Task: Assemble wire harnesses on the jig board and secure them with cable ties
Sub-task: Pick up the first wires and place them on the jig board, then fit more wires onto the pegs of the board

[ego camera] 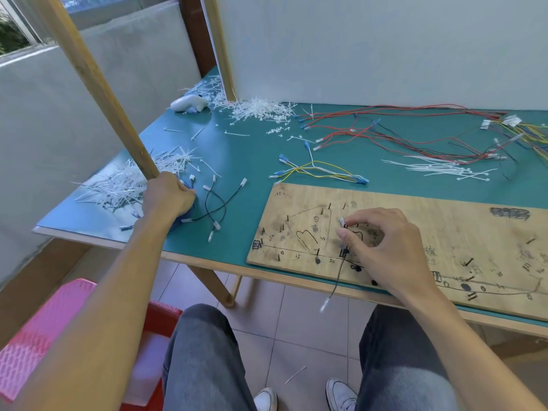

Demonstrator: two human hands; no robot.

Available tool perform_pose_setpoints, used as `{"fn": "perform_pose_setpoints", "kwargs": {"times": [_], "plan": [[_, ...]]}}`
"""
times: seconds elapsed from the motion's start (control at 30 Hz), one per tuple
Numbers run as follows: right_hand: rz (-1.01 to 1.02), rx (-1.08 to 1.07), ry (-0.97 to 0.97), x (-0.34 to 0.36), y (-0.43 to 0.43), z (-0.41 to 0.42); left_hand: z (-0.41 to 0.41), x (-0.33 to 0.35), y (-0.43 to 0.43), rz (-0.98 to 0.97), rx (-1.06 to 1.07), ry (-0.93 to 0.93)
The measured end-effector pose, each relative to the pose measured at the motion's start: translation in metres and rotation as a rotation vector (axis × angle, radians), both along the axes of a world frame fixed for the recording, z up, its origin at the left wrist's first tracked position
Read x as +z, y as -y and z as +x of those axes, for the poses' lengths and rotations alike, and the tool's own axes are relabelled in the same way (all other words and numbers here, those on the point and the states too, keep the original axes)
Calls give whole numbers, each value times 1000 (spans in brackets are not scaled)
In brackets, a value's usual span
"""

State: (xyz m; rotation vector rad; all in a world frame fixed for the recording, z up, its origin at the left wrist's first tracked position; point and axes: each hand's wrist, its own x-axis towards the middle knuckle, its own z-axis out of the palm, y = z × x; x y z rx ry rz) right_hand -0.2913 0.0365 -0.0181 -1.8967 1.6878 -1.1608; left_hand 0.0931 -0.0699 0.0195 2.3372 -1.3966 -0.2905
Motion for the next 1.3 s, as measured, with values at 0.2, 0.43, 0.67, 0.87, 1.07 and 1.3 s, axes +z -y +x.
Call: {"fn": "perform_pose_setpoints", "kwargs": {"times": [0.2, 0.43, 0.67, 0.87, 1.07, 1.3], "plan": [[9, -4, 5, 0, 0, 0, -2, -4, -7, -185, -32, 7], [20, -5, 10, 2, -1, 1, 1, -2, -2, -379, 33, -6], [-14, -58, 47, 7, -2, 1, -33, 31, -23, -774, -224, 83], [7, 99, 296, 43, -9, 18, -125, 55, -87, -752, -675, 76], [234, 369, 805, 81, 0, 36, -178, 39, -123, -602, -838, -165], [364, 383, 1089, 76, 6, 23, -176, 27, -133, -358, -888, -725]]}}
